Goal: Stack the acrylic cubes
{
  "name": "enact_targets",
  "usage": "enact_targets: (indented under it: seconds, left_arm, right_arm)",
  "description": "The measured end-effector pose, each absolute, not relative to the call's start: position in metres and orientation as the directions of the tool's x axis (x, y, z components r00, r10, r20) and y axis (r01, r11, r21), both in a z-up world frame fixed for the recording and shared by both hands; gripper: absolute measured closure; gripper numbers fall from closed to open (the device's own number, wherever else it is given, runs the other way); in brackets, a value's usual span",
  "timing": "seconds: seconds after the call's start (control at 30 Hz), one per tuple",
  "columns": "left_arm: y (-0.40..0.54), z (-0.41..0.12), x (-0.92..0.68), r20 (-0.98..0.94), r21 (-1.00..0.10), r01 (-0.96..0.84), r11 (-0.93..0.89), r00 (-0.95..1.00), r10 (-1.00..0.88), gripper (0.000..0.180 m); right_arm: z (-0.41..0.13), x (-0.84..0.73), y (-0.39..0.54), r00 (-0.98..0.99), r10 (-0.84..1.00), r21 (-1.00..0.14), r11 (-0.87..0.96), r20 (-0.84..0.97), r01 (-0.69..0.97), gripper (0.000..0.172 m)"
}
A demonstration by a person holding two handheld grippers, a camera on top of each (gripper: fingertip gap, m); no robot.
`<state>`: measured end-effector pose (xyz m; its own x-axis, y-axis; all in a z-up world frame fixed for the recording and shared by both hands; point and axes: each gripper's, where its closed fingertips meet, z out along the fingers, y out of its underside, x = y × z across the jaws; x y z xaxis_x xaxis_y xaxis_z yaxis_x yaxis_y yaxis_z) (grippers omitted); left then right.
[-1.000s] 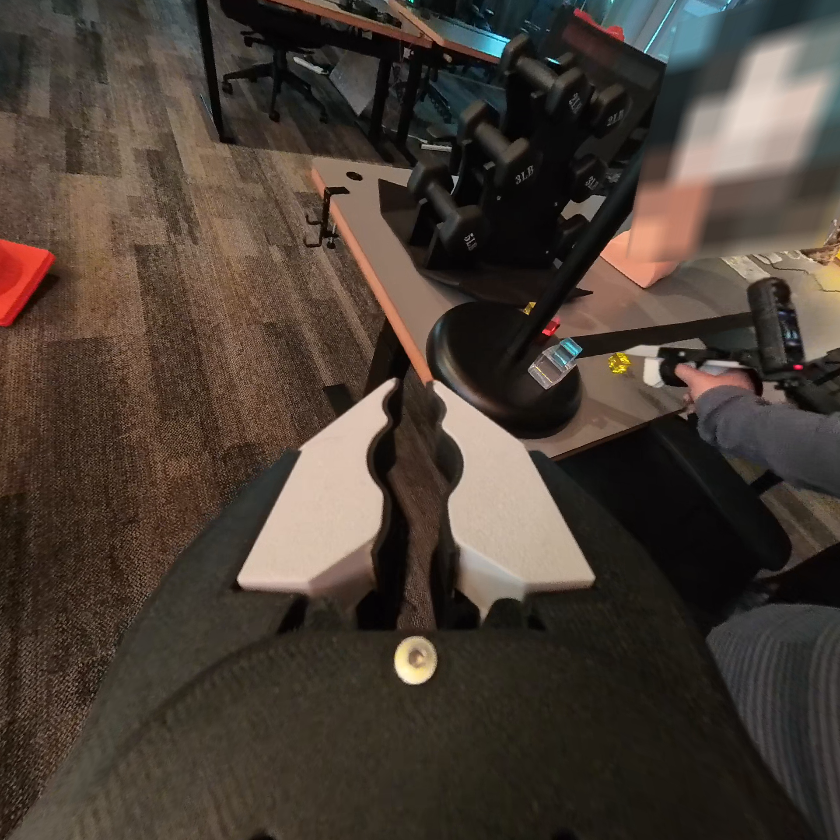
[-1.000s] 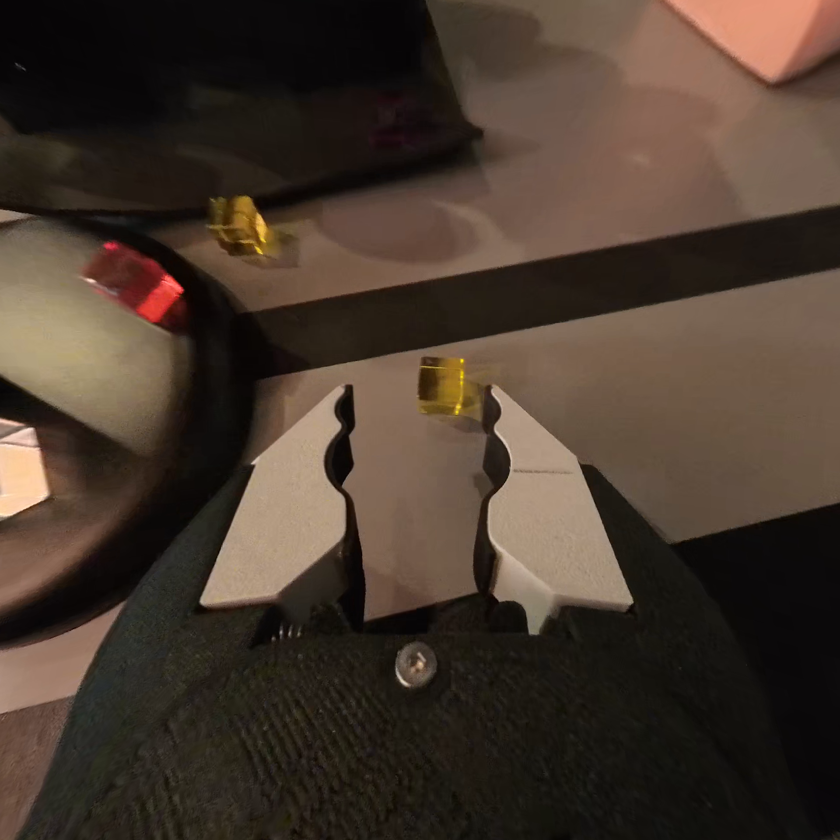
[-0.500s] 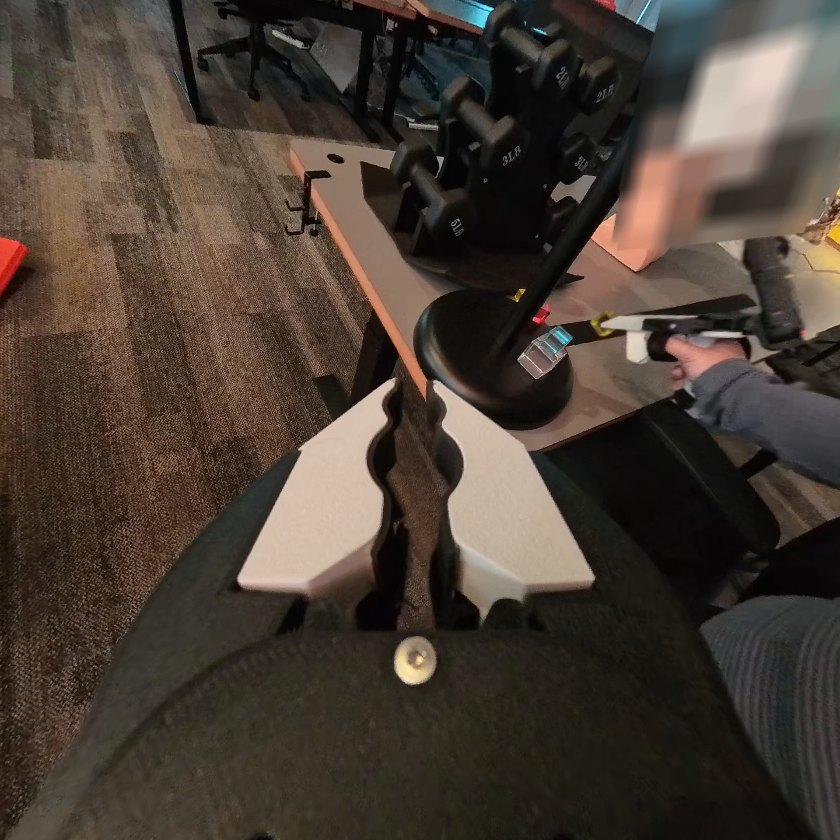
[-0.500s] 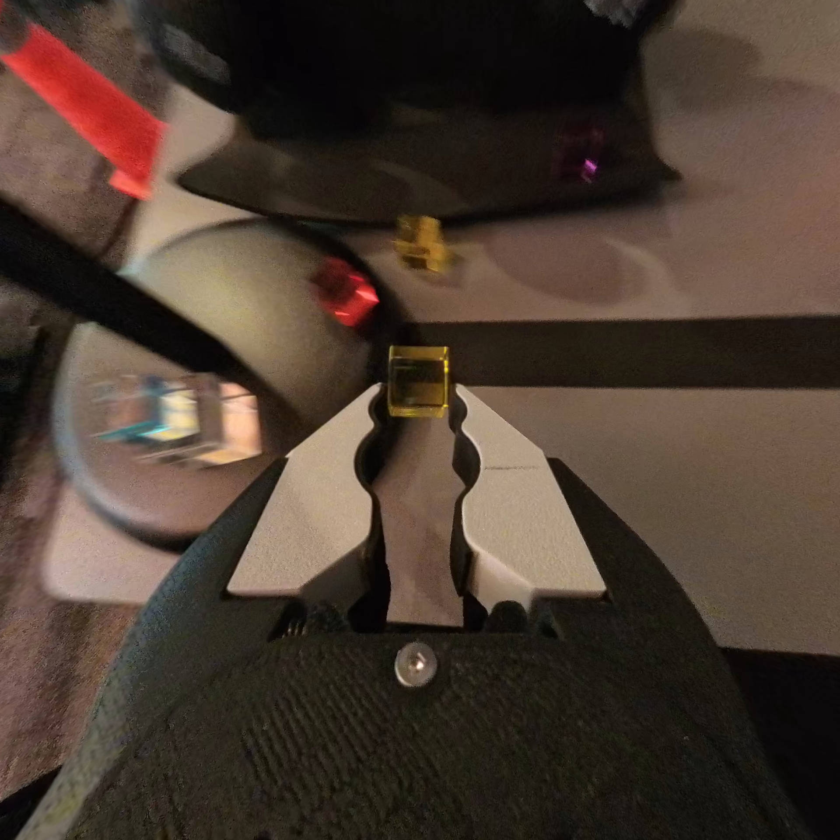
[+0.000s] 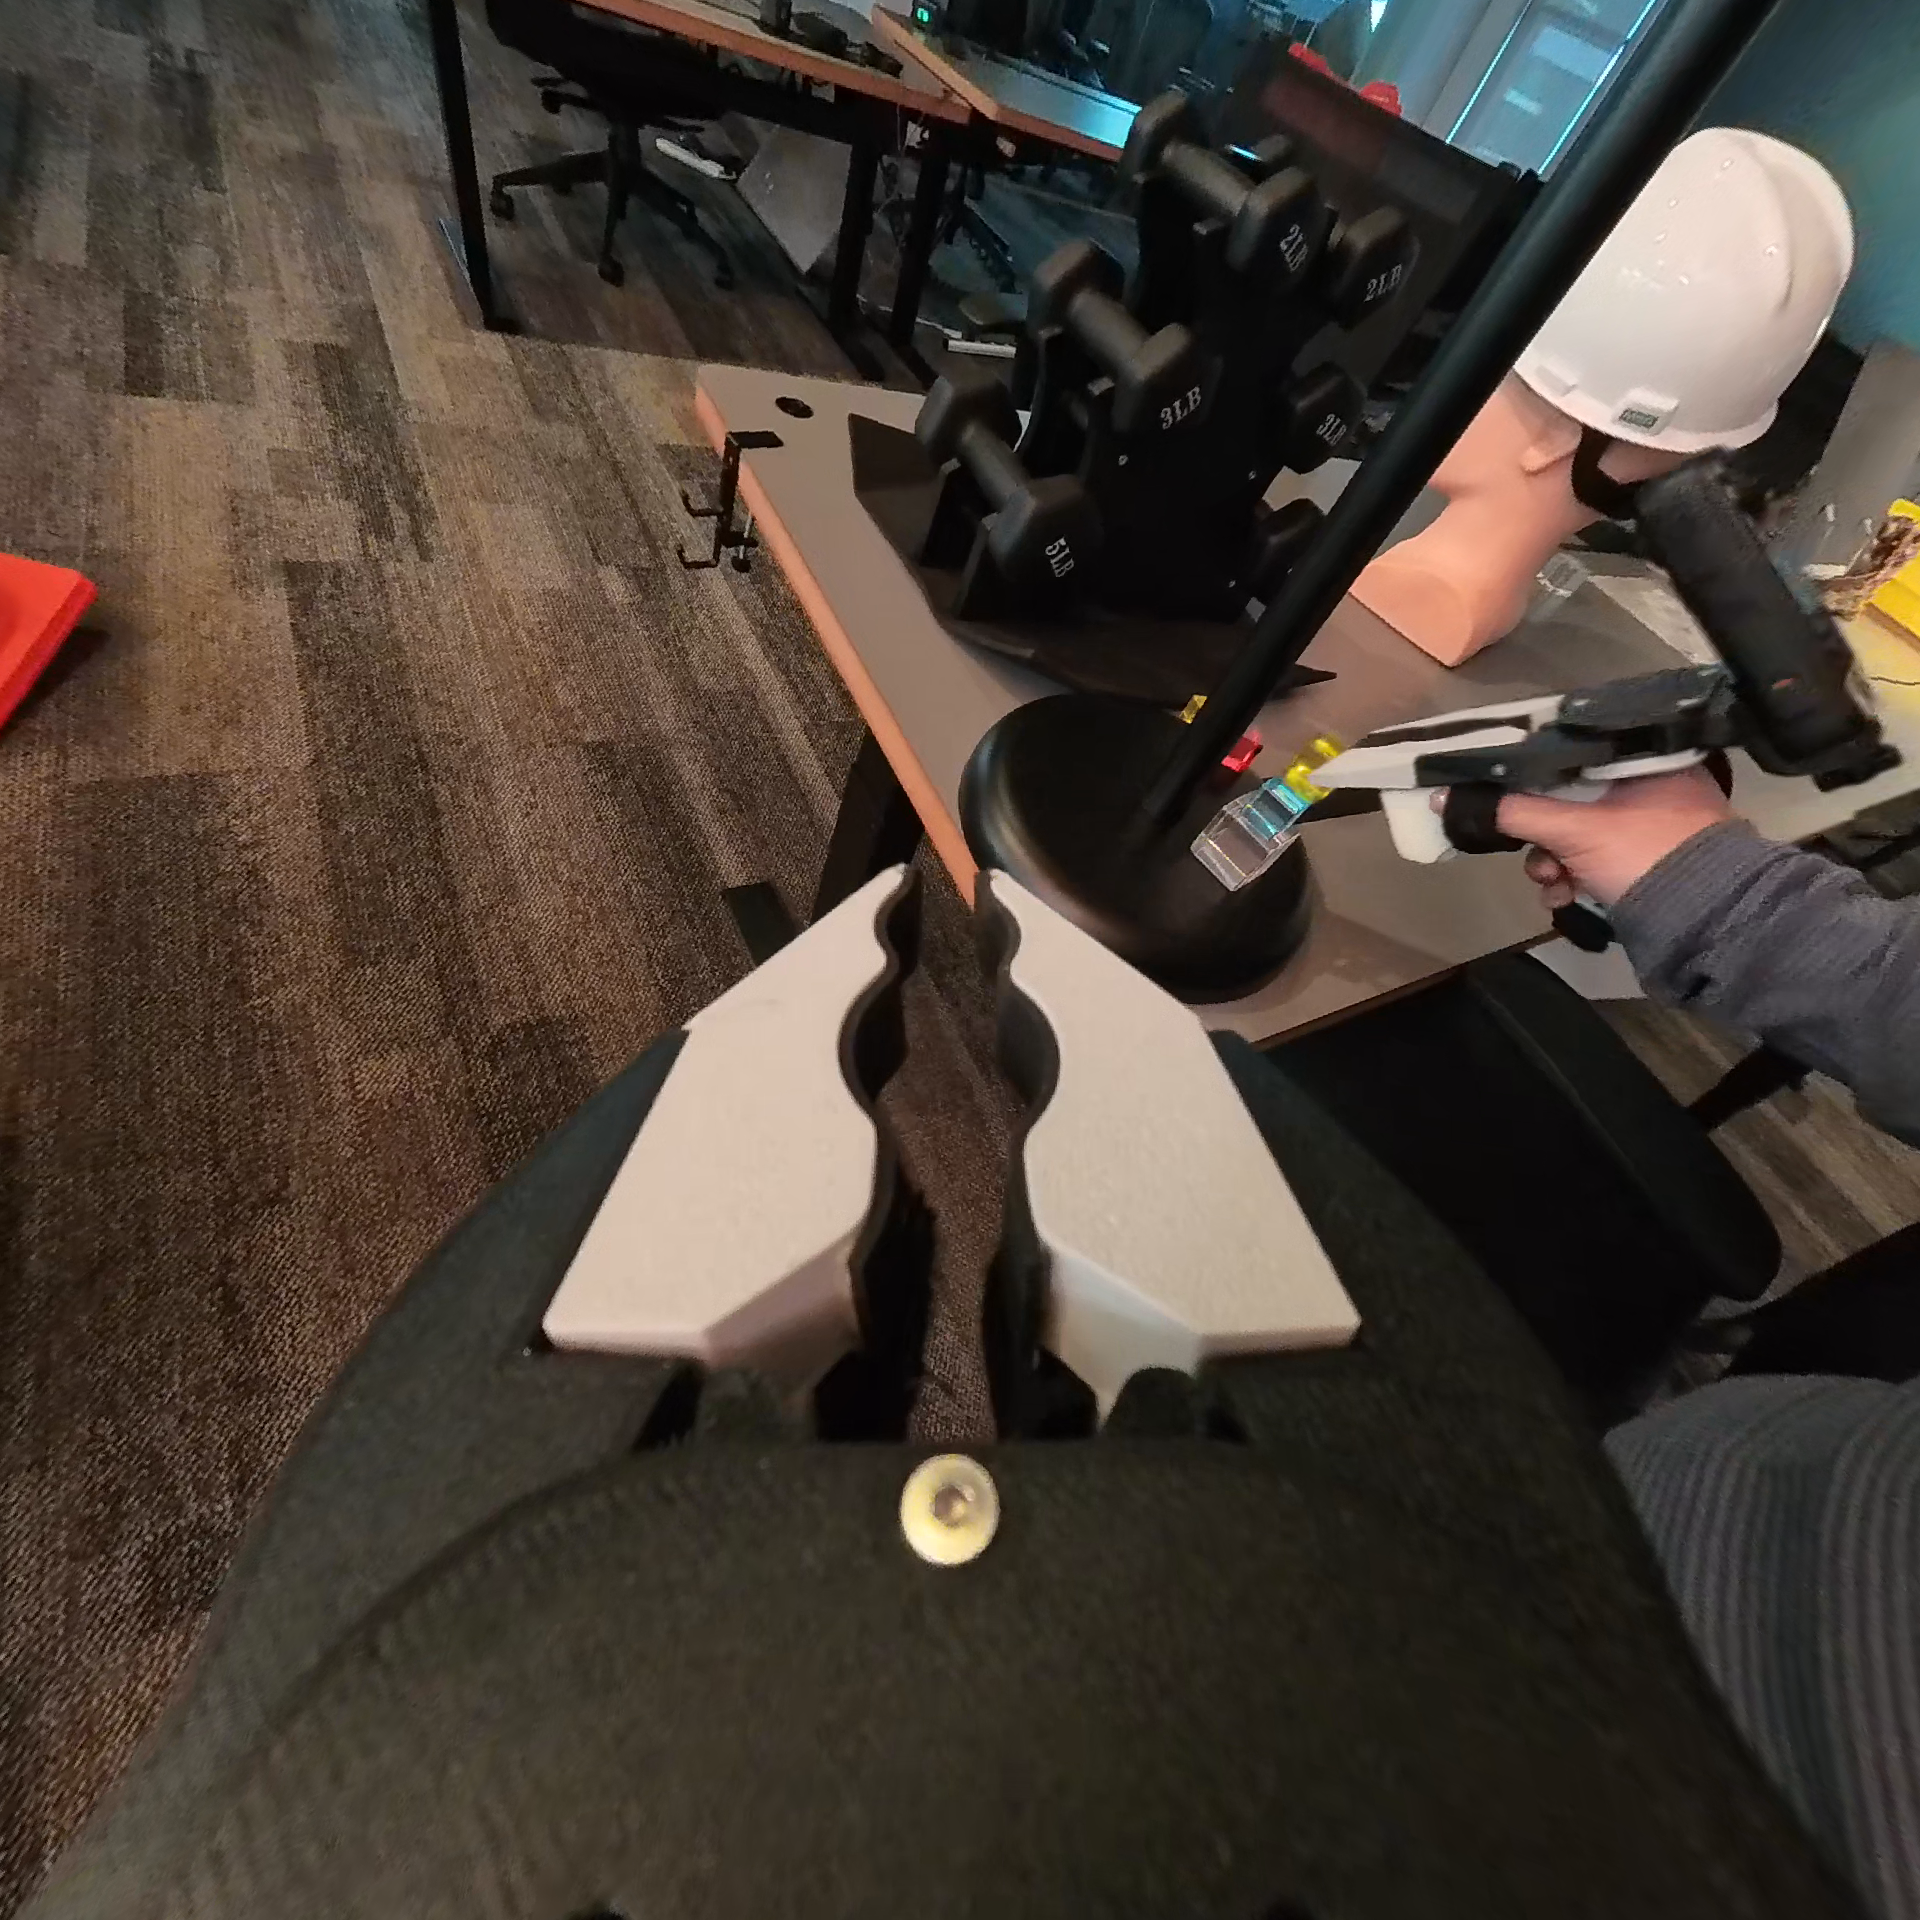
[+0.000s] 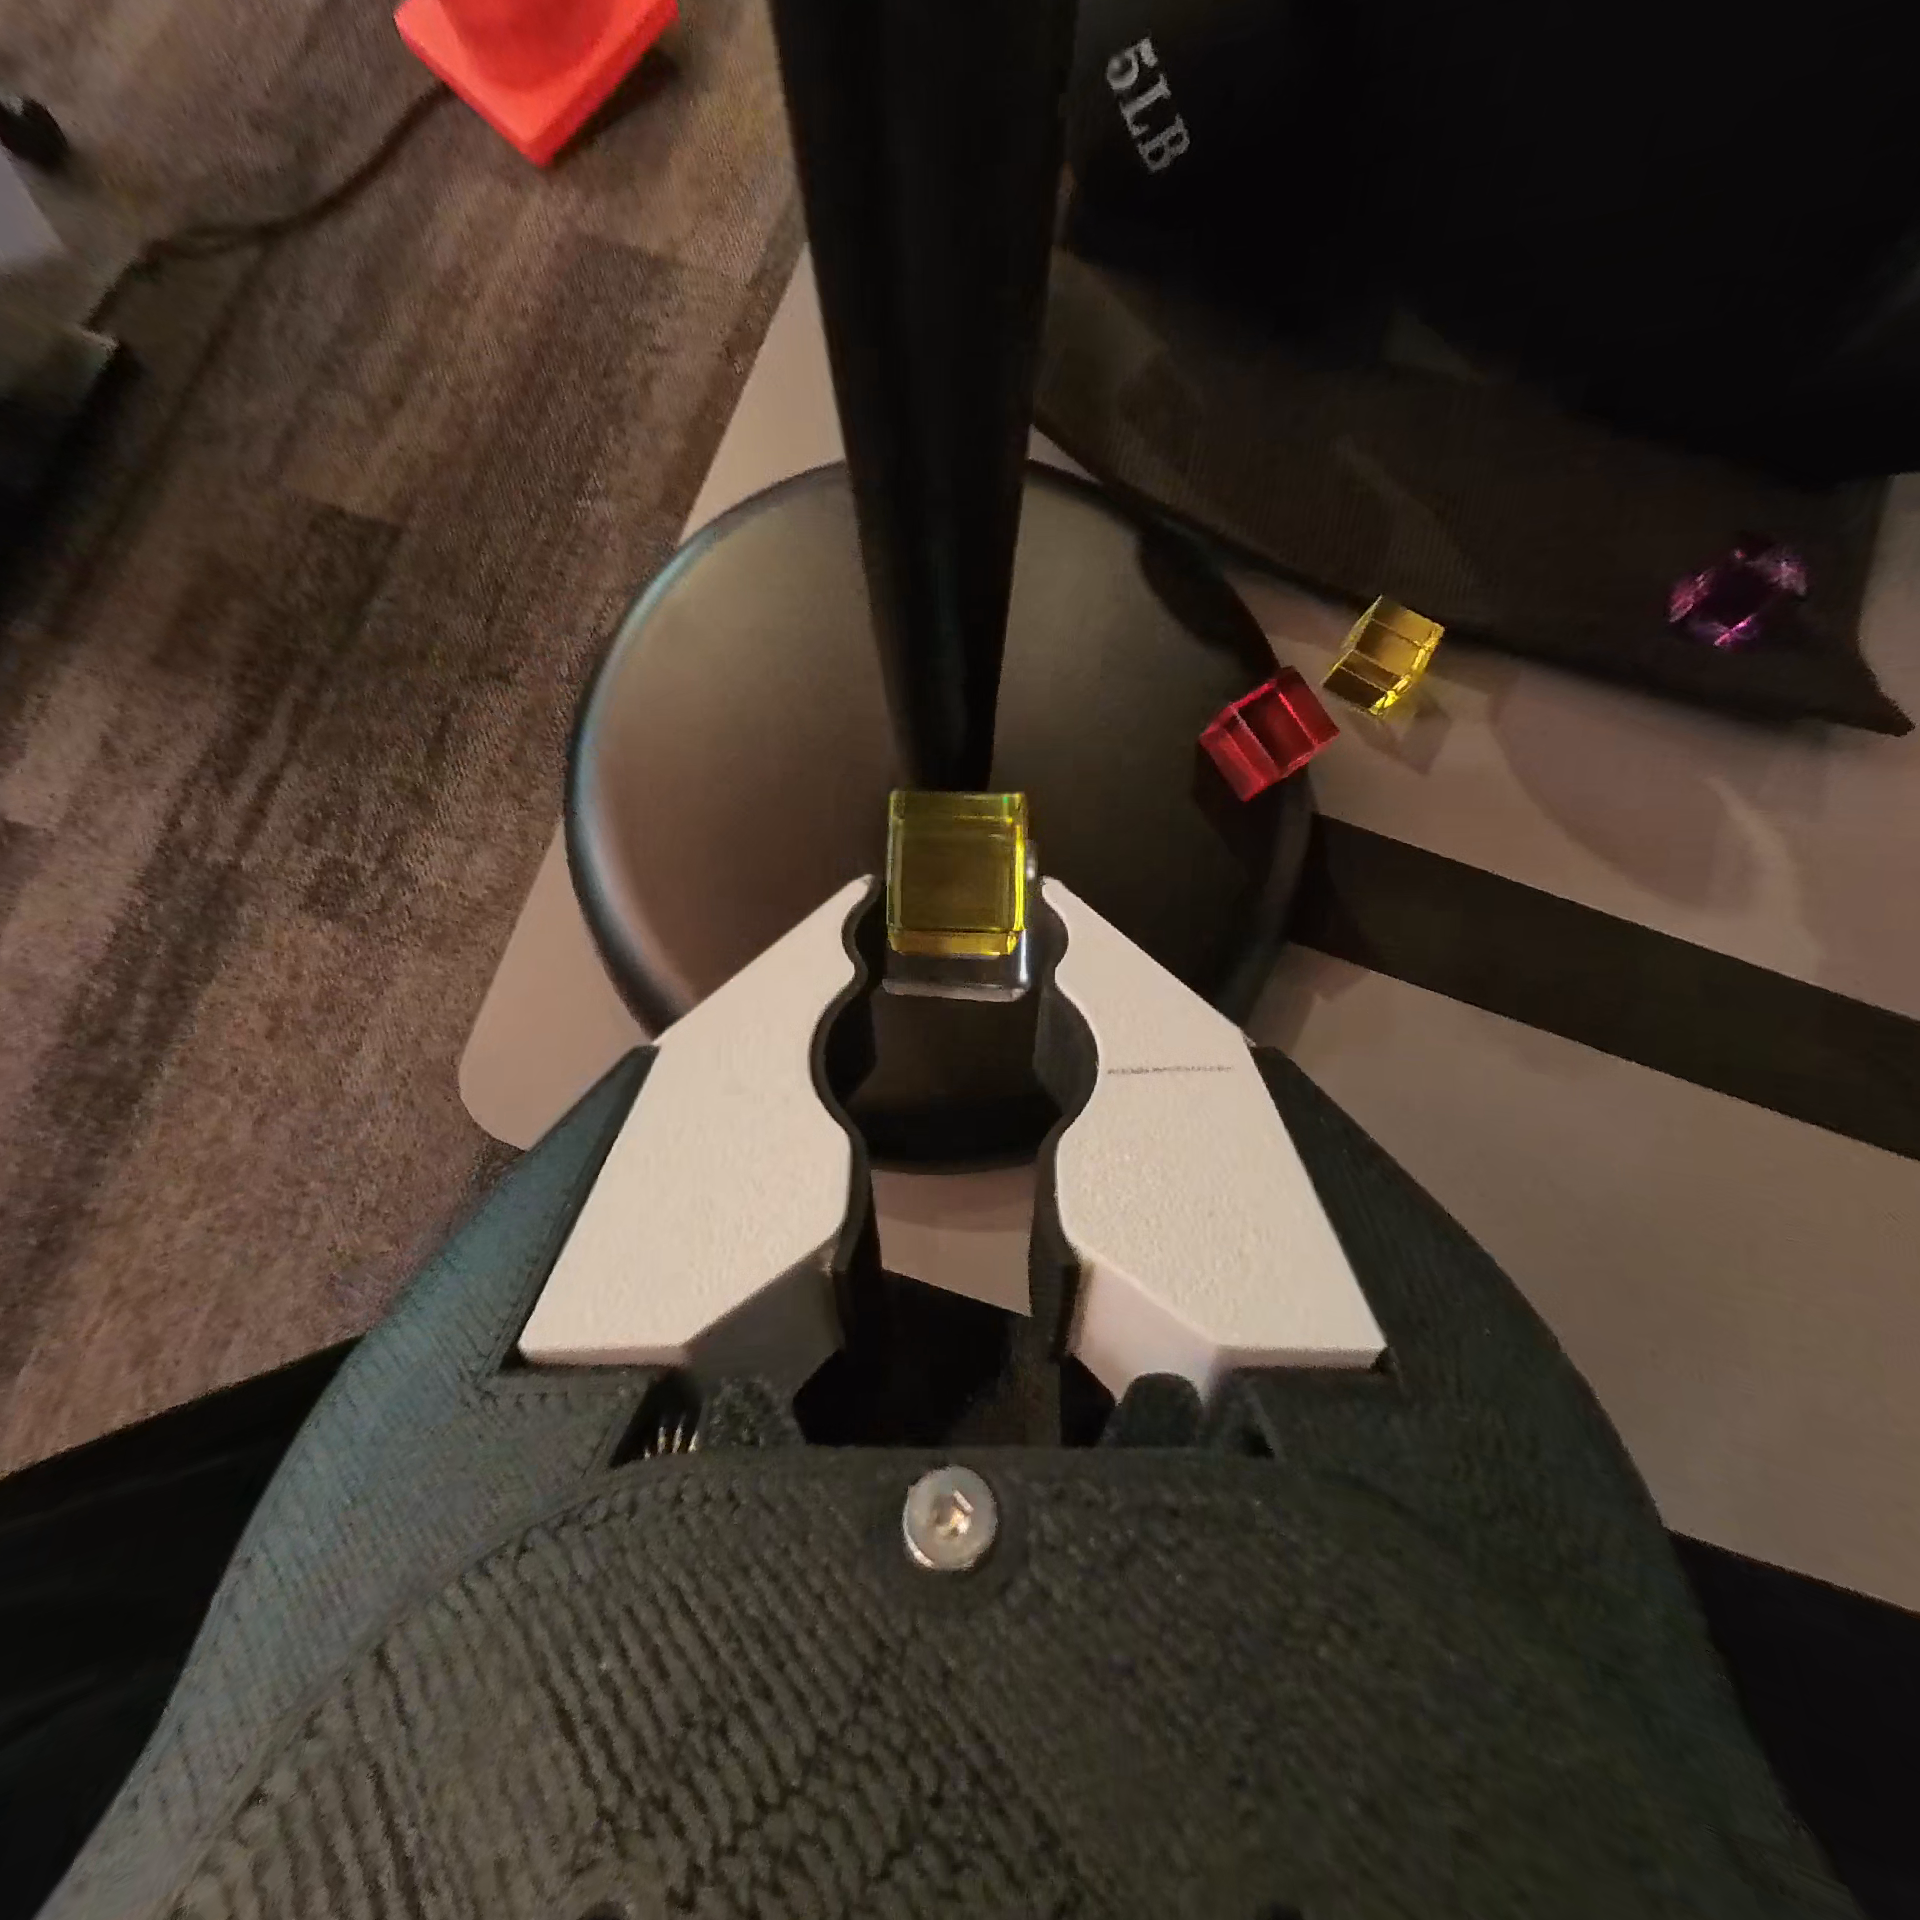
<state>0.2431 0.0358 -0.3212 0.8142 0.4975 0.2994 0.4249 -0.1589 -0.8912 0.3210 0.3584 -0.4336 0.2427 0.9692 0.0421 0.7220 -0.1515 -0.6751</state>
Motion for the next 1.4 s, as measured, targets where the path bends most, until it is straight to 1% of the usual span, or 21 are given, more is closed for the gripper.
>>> enact_targets:
  seconds: [0.17,0.43,0.47,0.5,0.53,0.6,0.7,0.77,0.83,0.9,1.0,1.1,1.17,1.23,1.27,1.33,1.4]
  left_arm:
    - [0.031,-0.32,0.242,0.299,-0.894,0.422,-0.15,0.811,0.503,0.172]
    - [0.028,-0.321,0.242,0.306,-0.893,0.427,-0.14,0.806,0.507,0.172]
    - [0.028,-0.321,0.242,0.307,-0.893,0.428,-0.139,0.805,0.507,0.172]
    - [0.028,-0.321,0.241,0.307,-0.893,0.428,-0.139,0.805,0.507,0.172]
    - [0.027,-0.321,0.241,0.306,-0.893,0.428,-0.139,0.805,0.508,0.172]
    - [0.026,-0.319,0.24,0.308,-0.894,0.428,-0.135,0.803,0.51,0.172]
    - [0.024,-0.32,0.24,0.323,-0.888,0.44,-0.132,0.802,0.502,0.172]
    - [0.026,-0.324,0.241,0.336,-0.883,0.449,-0.137,0.809,0.483,0.172]
    - [0.032,-0.329,0.242,0.354,-0.874,0.462,-0.148,0.816,0.457,0.172]
    - [0.042,-0.332,0.245,0.383,-0.863,0.479,-0.159,0.826,0.413,0.171]
    - [0.062,-0.332,0.253,0.421,-0.85,0.498,-0.172,0.838,0.347,0.171]
    - [0.083,-0.323,0.264,0.434,-0.851,0.495,-0.174,0.851,0.296,0.172]
    - [0.095,-0.317,0.276,0.4,-0.866,0.46,-0.198,0.873,0.278,0.175]
    - [0.106,-0.316,0.291,0.333,-0.881,0.4,-0.251,0.903,0.272,0.18]
    - [0.111,-0.316,0.3,0.297,-0.886,0.368,-0.28,0.918,0.264,0.18]
    - [0.121,-0.312,0.319,0.226,-0.898,0.301,-0.322,0.942,0.25,0.18]
    - [0.132,-0.306,0.339,0.176,-0.912,0.249,-0.325,0.955,0.237,0.18]
  right_arm:
    - [-0.442,0.319,0.357,0.25,0.967,-0.639,-0.16,0.053,0.752,0.147]
    - [-0.444,0.319,0.36,0.271,0.961,-0.646,-0.169,0.061,0.745,0.147]
    - [-0.443,0.319,0.36,0.269,0.961,-0.649,-0.166,0.062,0.743,0.145]
    - [-0.441,0.321,0.359,0.266,0.962,-0.655,-0.164,0.06,0.738,0.125]
    - [-0.437,0.323,0.358,0.262,0.963,-0.667,-0.159,0.056,0.728,0.111]
    - [-0.419,0.333,0.36,0.264,0.962,-0.726,-0.139,0.062,0.674,0.099]
    - [-0.392,0.37,0.38,0.306,0.942,-0.805,-0.074,0.138,0.589,0.095]
    - [-0.378,0.416,0.411,0.397,0.893,-0.827,-0.054,0.21,0.56,0.096]
    - [-0.369,0.474,0.448,0.502,0.828,-0.833,-0.082,0.248,0.547,0.098]
    - [-0.367,0.543,0.488,0.616,0.749,-0.835,-0.159,0.245,0.526,0.101]
    - [-0.38,0.644,0.543,0.74,0.651,-0.836,-0.304,0.167,0.456,0.104]
    - [-0.41,0.73,0.58,0.817,0.576,-0.796,-0.482,0.027,0.366,0.105]
    - [-0.444,0.769,0.583,0.825,0.543,-0.716,-0.637,-0.157,0.283,0.111]
    - [-0.478,0.8,0.574,0.821,0.45,-0.592,-0.786,-0.351,0.178,0.11]
    - [-0.49,0.813,0.57,0.813,0.413,-0.558,-0.819,-0.411,0.134,0.112]
    - [-0.509,0.838,0.559,0.799,0.37,-0.543,-0.837,-0.473,0.066,0.122]
    - [-0.531,0.865,0.545,0.819,0.316,-0.524,-0.851,-0.479,0.022,0.134]
